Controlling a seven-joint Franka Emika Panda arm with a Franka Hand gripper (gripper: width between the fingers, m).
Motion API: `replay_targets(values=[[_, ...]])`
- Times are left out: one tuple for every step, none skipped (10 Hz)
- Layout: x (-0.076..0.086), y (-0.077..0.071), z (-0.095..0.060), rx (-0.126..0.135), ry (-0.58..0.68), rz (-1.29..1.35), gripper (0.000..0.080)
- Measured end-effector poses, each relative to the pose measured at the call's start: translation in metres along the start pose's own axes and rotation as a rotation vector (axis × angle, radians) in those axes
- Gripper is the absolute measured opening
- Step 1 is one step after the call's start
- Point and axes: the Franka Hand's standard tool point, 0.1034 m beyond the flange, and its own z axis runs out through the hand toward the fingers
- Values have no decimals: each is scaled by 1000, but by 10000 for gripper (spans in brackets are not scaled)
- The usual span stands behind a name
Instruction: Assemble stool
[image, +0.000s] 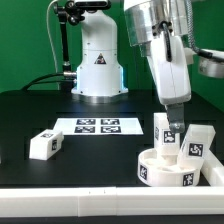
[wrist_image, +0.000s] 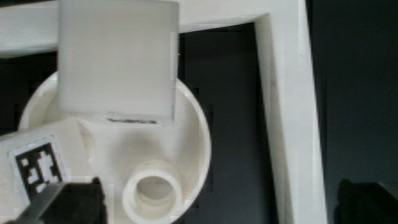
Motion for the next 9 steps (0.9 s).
replay_targets(values=[[1, 0, 0, -1, 1, -13, 648], [7, 3, 2, -20, -1, -136, 648], [23, 5, 1, -25, 4, -237, 648], [40, 8, 0, -31, 11, -302, 648], [62, 11, -2, -36, 18, -398, 648], [85, 12, -4, -40, 29, -436, 648], [95, 10, -6, -33, 42, -437, 648], [93, 10, -5, -33, 42, -442, 648], [94, 11, -5, -34, 42, -441, 648]])
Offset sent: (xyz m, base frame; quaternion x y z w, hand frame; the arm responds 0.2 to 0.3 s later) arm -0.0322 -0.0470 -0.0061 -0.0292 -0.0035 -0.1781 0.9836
